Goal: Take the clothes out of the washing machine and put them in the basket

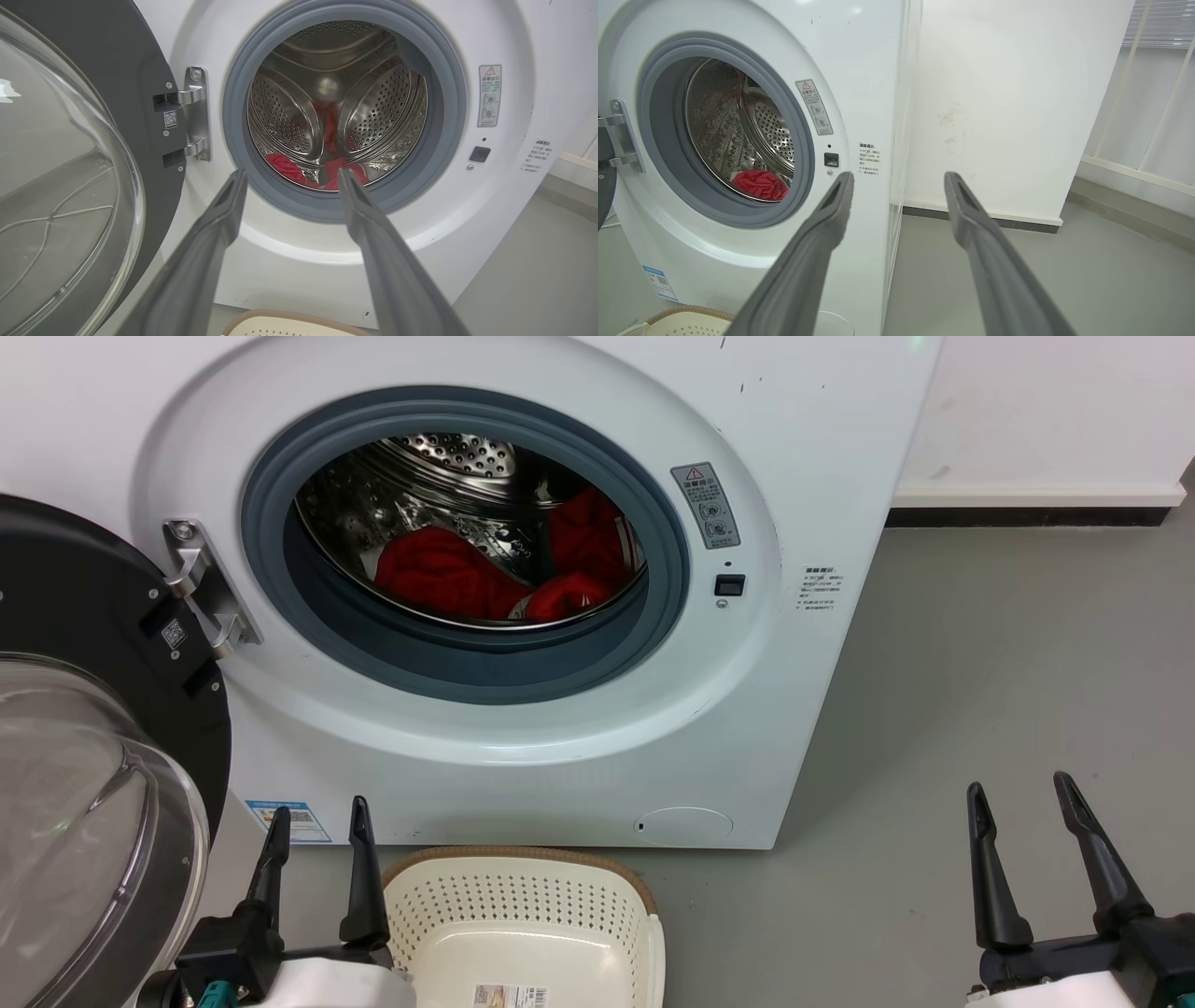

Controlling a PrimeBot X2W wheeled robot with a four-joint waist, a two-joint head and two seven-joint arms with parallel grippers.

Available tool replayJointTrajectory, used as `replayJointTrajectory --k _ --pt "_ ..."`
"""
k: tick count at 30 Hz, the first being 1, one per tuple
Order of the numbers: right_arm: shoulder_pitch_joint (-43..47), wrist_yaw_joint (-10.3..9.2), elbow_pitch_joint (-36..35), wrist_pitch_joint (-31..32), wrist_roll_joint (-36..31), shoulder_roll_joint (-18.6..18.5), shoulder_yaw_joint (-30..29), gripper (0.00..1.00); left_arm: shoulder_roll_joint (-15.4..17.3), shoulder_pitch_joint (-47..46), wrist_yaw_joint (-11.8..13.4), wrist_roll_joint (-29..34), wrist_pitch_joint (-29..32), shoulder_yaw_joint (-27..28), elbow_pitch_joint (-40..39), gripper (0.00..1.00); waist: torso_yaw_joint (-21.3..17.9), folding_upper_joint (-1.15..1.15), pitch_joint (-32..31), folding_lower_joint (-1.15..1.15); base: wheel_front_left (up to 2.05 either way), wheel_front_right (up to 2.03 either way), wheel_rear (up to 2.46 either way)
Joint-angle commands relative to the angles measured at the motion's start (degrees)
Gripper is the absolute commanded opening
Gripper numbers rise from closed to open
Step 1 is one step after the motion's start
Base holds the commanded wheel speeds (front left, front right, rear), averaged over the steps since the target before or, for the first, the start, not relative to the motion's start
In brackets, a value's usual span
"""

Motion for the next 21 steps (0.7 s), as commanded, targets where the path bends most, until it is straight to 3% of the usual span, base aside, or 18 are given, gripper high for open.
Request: replayJointTrajectory --k 1,21 --pt "0.3 -0.02 -0.1 -0.1 0.3 0.1 0.1 1.0 0.0 0.2 0.1 -0.3 -0.2 0.0 0.2 1.0 0.0 0.0 -0.1 0.0 0.0 0.0 0.0" --pt "-1.3 -0.02 0.2 -0.1 0.8 0.1 0.5 1.0 0.0 -1.8 -0.1 0.0 -0.2 0.4 2.8 1.0 -0.5 0.0 1.1 0.0 0.0 0.0 0.0"
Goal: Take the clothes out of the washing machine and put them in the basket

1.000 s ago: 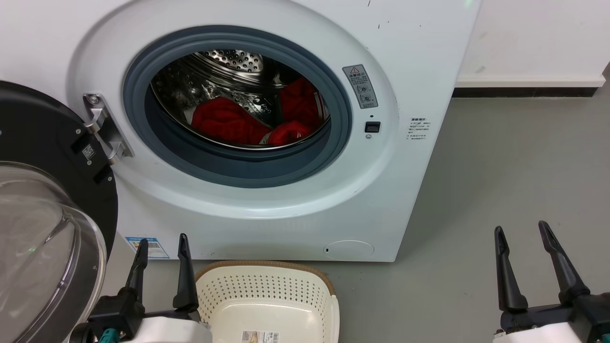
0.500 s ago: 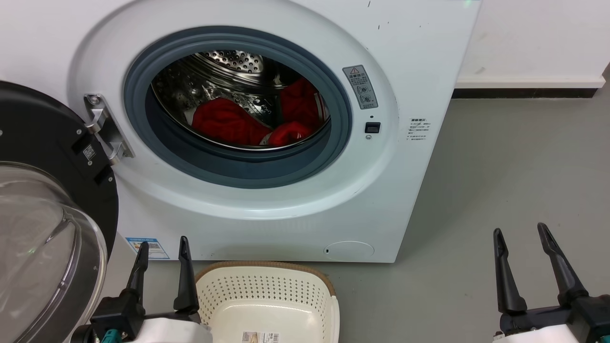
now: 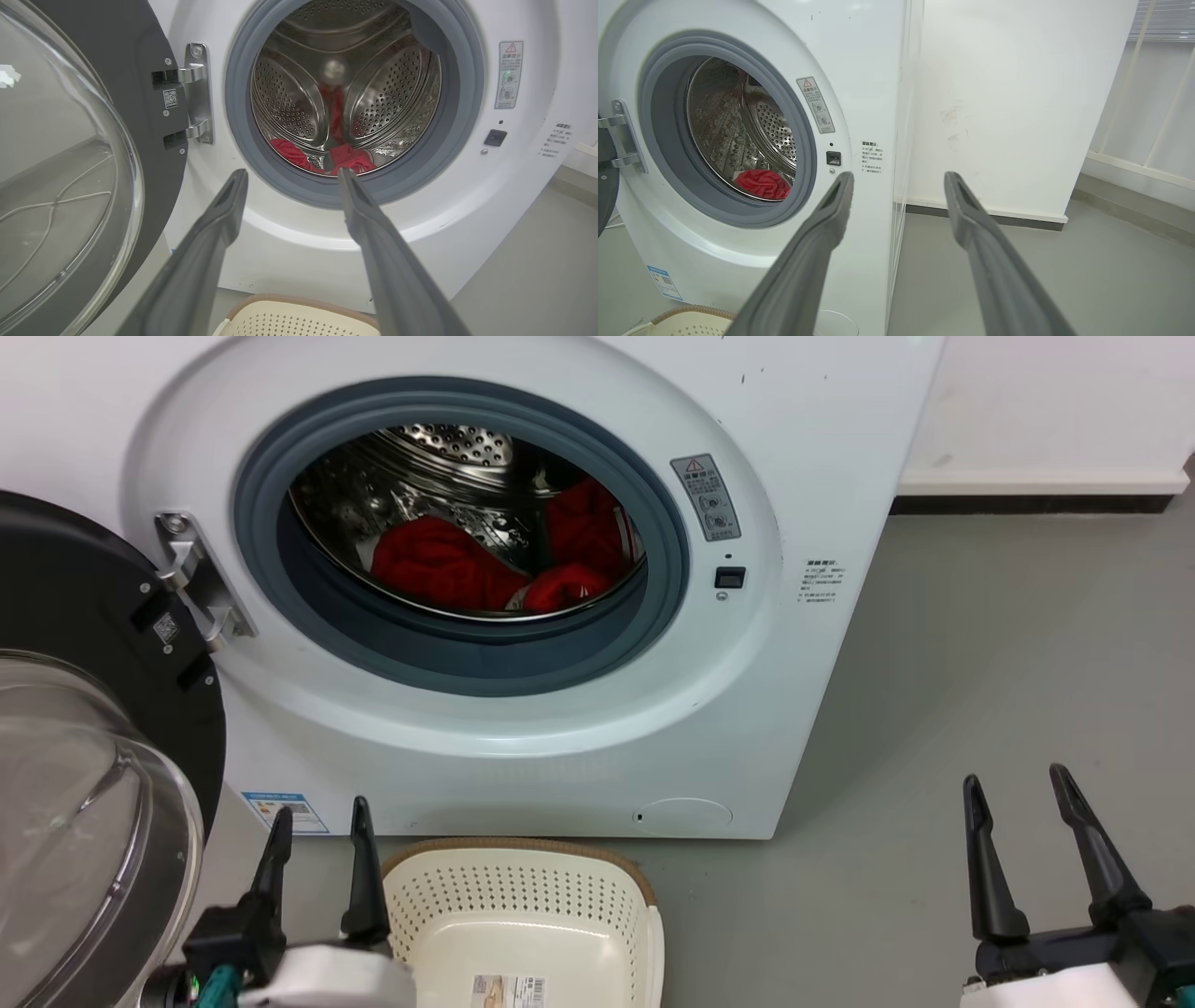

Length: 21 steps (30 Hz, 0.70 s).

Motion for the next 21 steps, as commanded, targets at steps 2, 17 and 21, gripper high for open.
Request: replayJointTrajectory --k 2,17,21 --pt "-1.5 -0.02 -0.4 -0.1 0.3 0.1 0.3 1.0 0.0 -3.1 -0.7 0.6 -0.2 0.1 1.6 1.0 -0.4 0.0 1.4 0.0 0.0 0.0 0.0" --pt "-10.9 -0.03 -1.9 -0.1 0.9 0.1 1.1 1.0 4.3 -37.3 -7.0 5.6 -0.2 0.9 27.2 1.0 -5.5 0.0 17.6 0.0 0.0 0.0 0.0" --pt "-13.4 -0.03 -2.0 -0.1 2.0 0.1 1.2 1.0 7.1 -47.5 -7.6 6.6 -0.2 -0.6 35.4 1.0 -7.4 0.0 22.5 0.0 0.0 0.0 0.0"
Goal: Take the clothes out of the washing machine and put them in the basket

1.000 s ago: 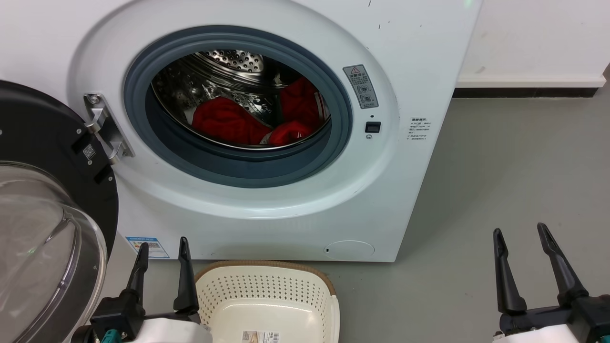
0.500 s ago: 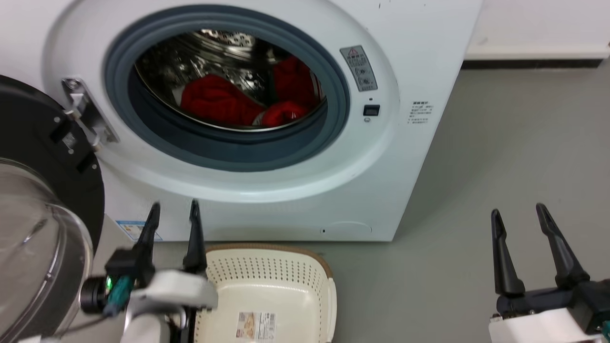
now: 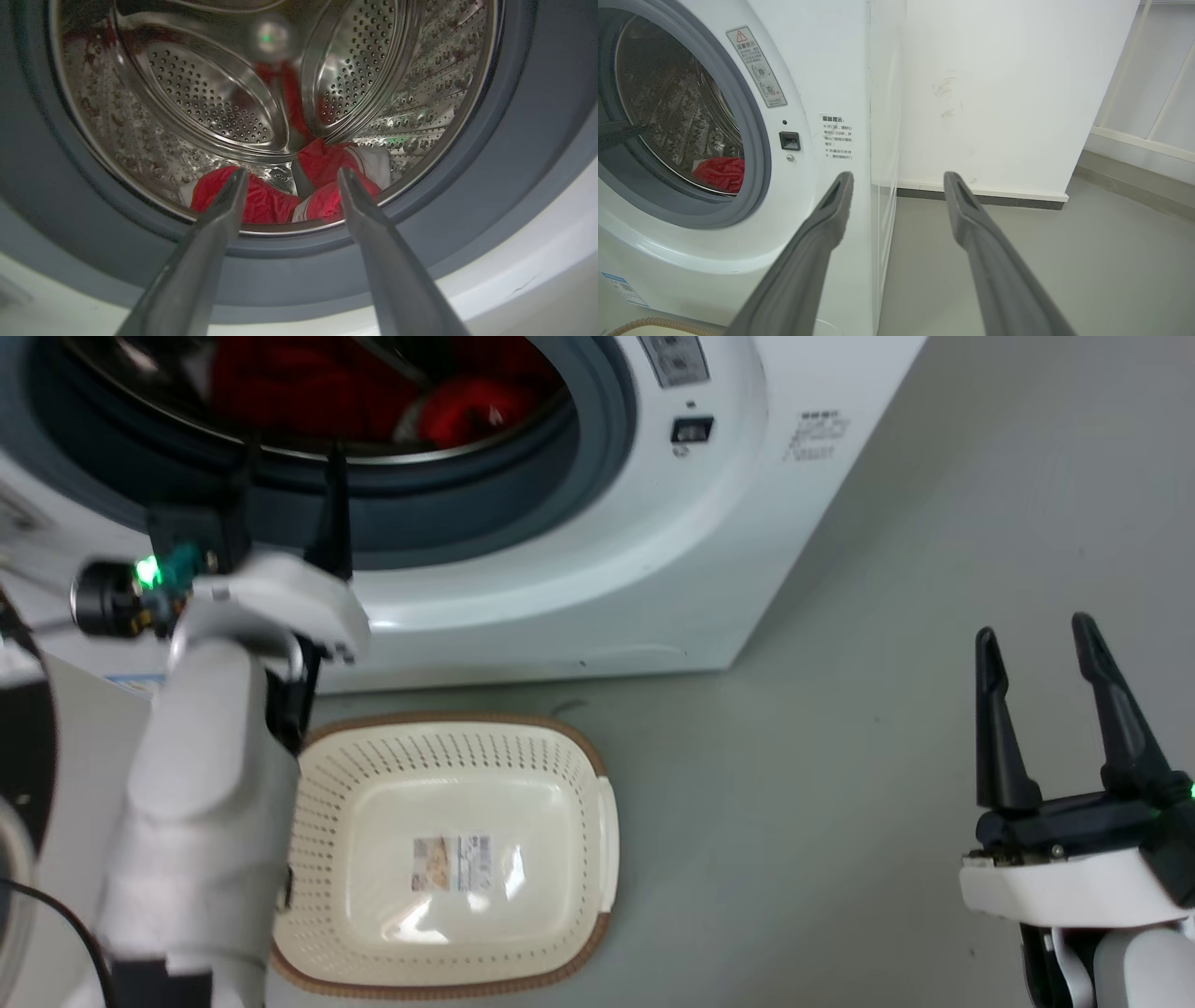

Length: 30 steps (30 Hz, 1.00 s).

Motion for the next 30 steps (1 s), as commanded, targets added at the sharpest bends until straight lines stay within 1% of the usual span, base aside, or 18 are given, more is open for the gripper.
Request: replayJointTrajectory --k 1,4,9,11,13,15,17,19,25,30 --pt "-1.8 -0.04 -0.3 -0.1 0.7 0.1 0.2 1.0 1.3 -4.1 -0.3 0.8 -0.1 -1.0 3.3 1.0 -3.3 0.0 5.9 -0.01 0.0 0.0 0.0" --pt "-3.6 -0.05 -0.6 -0.1 1.9 0.1 0.6 1.0 3.1 -11.9 -0.6 1.3 1.2 -3.0 9.0 1.0 -4.7 0.0 9.7 -0.01 0.0 0.0 0.0" --pt "-6.9 -0.04 -0.8 -0.1 3.9 0.2 0.6 1.0 6.0 -23.6 -0.8 1.4 5.4 -6.9 15.3 1.0 -6.8 0.0 15.6 -0.01 0.0 0.0 0.0" --pt "-8.0 -0.05 -0.9 -0.1 4.7 0.2 0.7 1.0 6.4 -27.9 -0.9 0.3 7.5 -9.8 17.1 1.0 -7.6 0.0 17.6 -0.01 0.0 0.0 0.0" --pt "-8.9 -0.04 -1.0 -0.1 5.3 0.1 0.8 1.0 7.6 -31.9 -0.9 -0.9 10.3 -13.0 18.8 1.0 -8.3 0.0 19.4 -0.01 0.0 0.0 0.0" --pt "-9.7 -0.04 -1.0 -0.1 5.8 0.2 0.9 1.0 8.1 -35.5 -0.9 -3.6 13.2 -15.7 20.2 1.0 -8.9 0.0 20.7 -0.01 0.0 0.0 0.0" --pt "-10.1 -0.04 -1.0 -0.1 6.5 0.2 0.8 1.0 8.5 -38.8 -0.9 -5.8 17.0 -19.3 20.9 1.0 -9.5 0.0 21.8 -0.01 0.0 0.0 0.0" --pt "-10.3 -0.04 -0.9 -0.1 7.0 0.2 1.0 1.0 9.1 -41.6 -0.9 -9.5 21.3 -21.9 21.1 1.0 -10.0 0.0 22.7 -0.01 0.0 0.0 0.0" --pt "-11.1 -0.04 -1.2 -0.1 8.4 0.2 2.1 1.0 12.9 -48.1 -0.9 -18.6 35.3 -29.8 19.1 1.0 -11.6 0.0 25.6 -0.01 0.0 0.0 0.0" --pt "-12.0 -0.04 -1.5 -0.1 9.6 0.2 2.3 1.0 16.4 -52.1 -0.9 -24.1 46.1 -34.3 17.3 1.0 -12.6 0.0 28.2 -0.01 0.0 0.0 0.0"
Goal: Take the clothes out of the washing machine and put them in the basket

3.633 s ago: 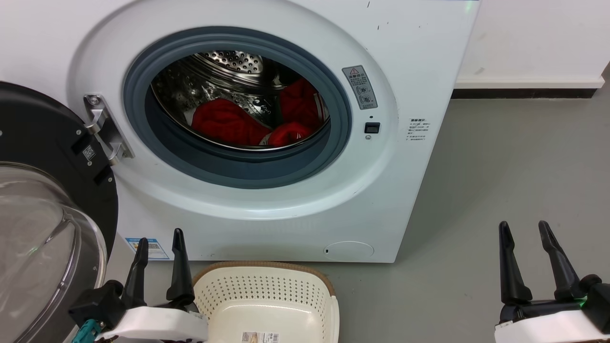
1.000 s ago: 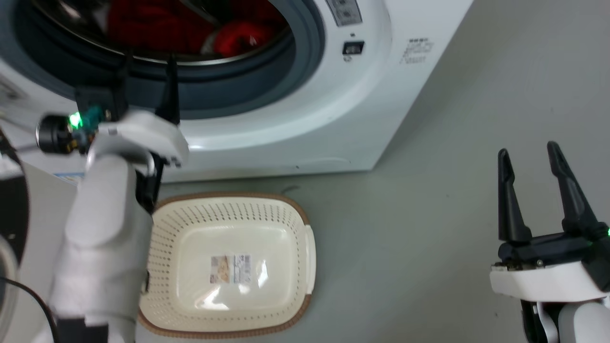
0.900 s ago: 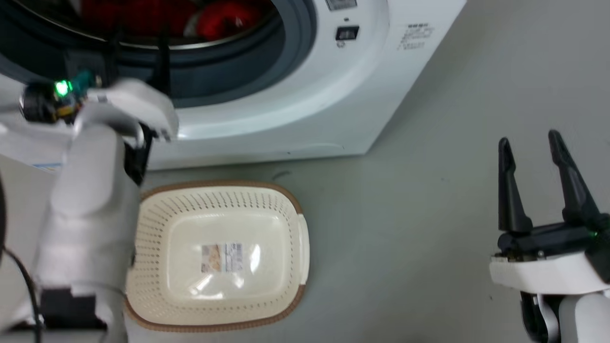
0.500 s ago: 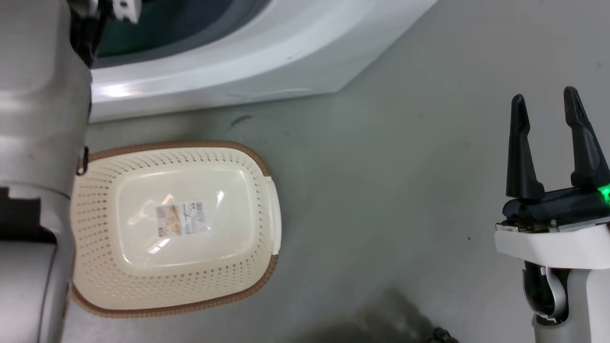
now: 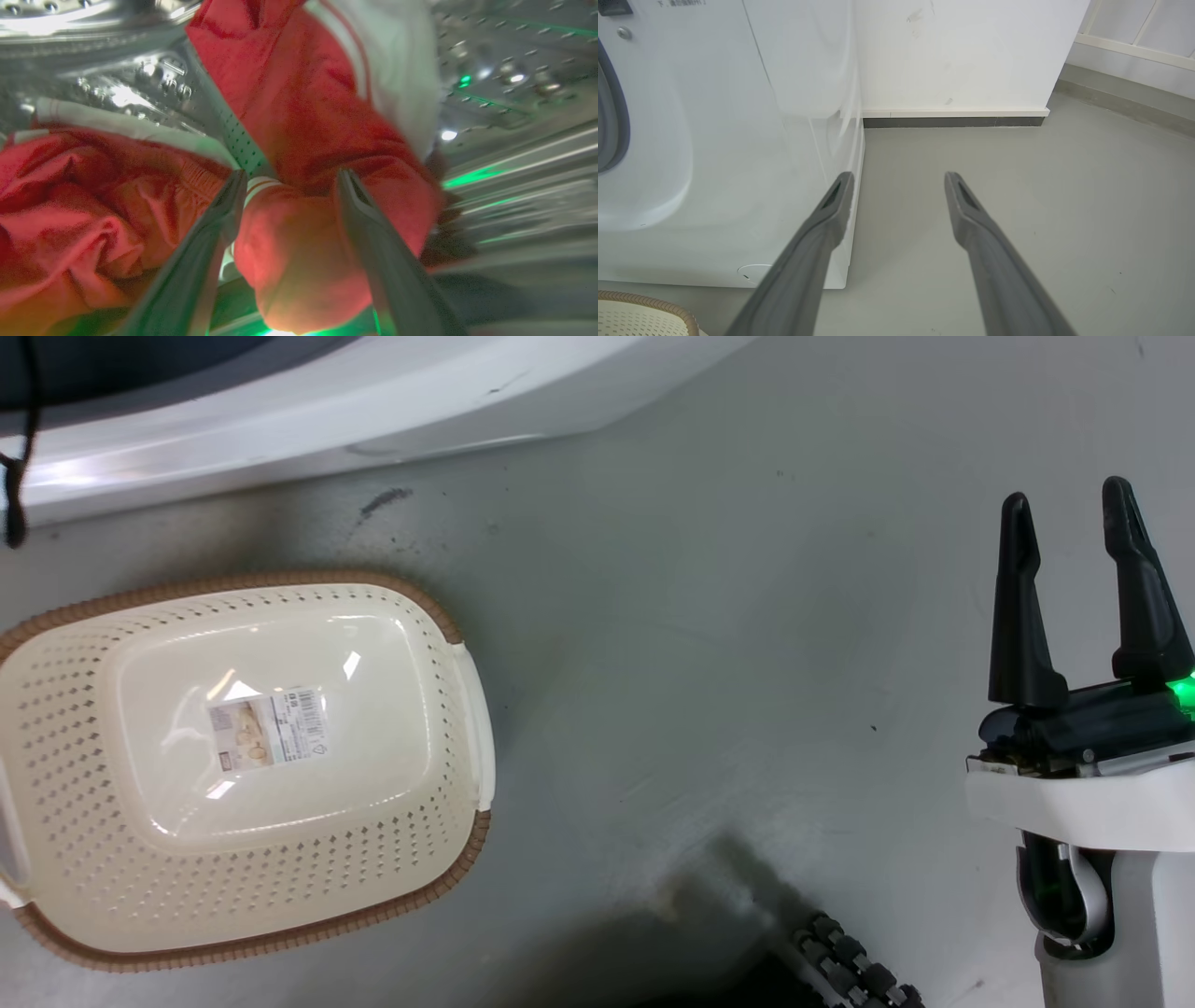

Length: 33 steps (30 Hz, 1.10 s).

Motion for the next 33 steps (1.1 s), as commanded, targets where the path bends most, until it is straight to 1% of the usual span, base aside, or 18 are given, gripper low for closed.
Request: replayJointTrajectory --k 1,4,6,13,15,16,17,19,21,25,28,33 --pt "-1.3 -0.04 -0.2 -0.1 0.5 0.2 0.0 1.0 1.1 -1.2 0.0 -1.8 3.5 -1.4 -0.5 1.0 -0.9 0.0 1.6 -0.01 0.0 0.0 0.0" --pt "-1.4 -0.04 -0.2 -0.1 1.0 0.2 -0.1 1.0 2.3 -2.0 0.0 -3.6 8.3 -3.9 -1.5 1.0 -1.1 0.0 2.6 -0.01 0.0 0.0 0.0" --pt "-1.7 -0.04 -0.2 -0.1 1.3 0.2 0.0 1.0 3.0 -2.1 -0.1 -4.6 10.2 -5.2 -2.2 1.0 -1.2 0.0 3.2 -0.01 0.0 0.0 0.0" --pt "-2.3 -0.04 0.0 -0.1 2.1 0.2 0.1 1.0 4.7 -0.6 -0.1 -6.1 11.9 -8.1 -3.0 1.0 -2.0 0.0 4.3 -0.01 0.0 0.0 0.0" --pt "-2.3 -0.04 0.0 -0.1 2.4 0.2 0.1 1.0 5.0 -0.8 -0.1 -6.3 11.2 -8.2 -3.0 1.0 -2.1 0.0 4.5 -0.01 0.0 0.0 0.0" --pt "-2.3 -0.04 0.0 -0.1 2.3 0.2 0.1 1.0 5.1 -0.8 -0.1 -6.3 10.8 -8.5 -3.2 0.37 -2.1 0.0 4.5 -0.01 0.0 0.0 0.0" --pt "-2.2 -0.05 0.1 -0.1 2.3 0.2 0.1 1.0 5.3 -1.0 -0.1 -6.0 9.9 -8.3 -3.5 0.0 -2.1 0.0 4.5 -0.01 0.0 0.0 0.0" --pt "-2.3 -0.04 0.3 -0.1 2.1 0.2 0.0 1.0 5.4 -1.8 0.1 -6.0 7.0 -7.8 -3.5 0.0 -2.0 0.0 4.1 -0.01 0.0 0.0 0.0" --pt "-2.3 -0.04 0.3 -0.1 2.0 0.2 -0.1 1.0 5.3 -1.8 0.3 -6.0 6.3 -7.7 -3.5 0.0 -1.8 0.0 3.9 -0.01 0.0 0.0 0.0" --pt "-2.1 -0.04 0.4 -0.1 1.1 0.2 -0.3 1.0 4.8 -1.1 0.5 -5.6 2.0 -7.7 -3.5 0.0 -0.8 0.0 2.4 -0.01 0.0 0.0 0.0" --pt "-1.6 -0.04 0.6 -0.1 0.1 0.2 -0.4 1.0 4.4 0.2 0.4 -5.5 -3.0 -7.8 -3.7 0.0 0.3 0.0 0.6 -0.01 0.0 0.0 0.0" --pt "-0.2 -0.04 0.9 -0.1 -2.3 0.1 -0.9 1.0 3.0 5.0 0.1 -7.4 -12.3 -7.1 -3.8 0.0 3.1 0.0 -3.5 -0.01 0.0 0.0 0.0"
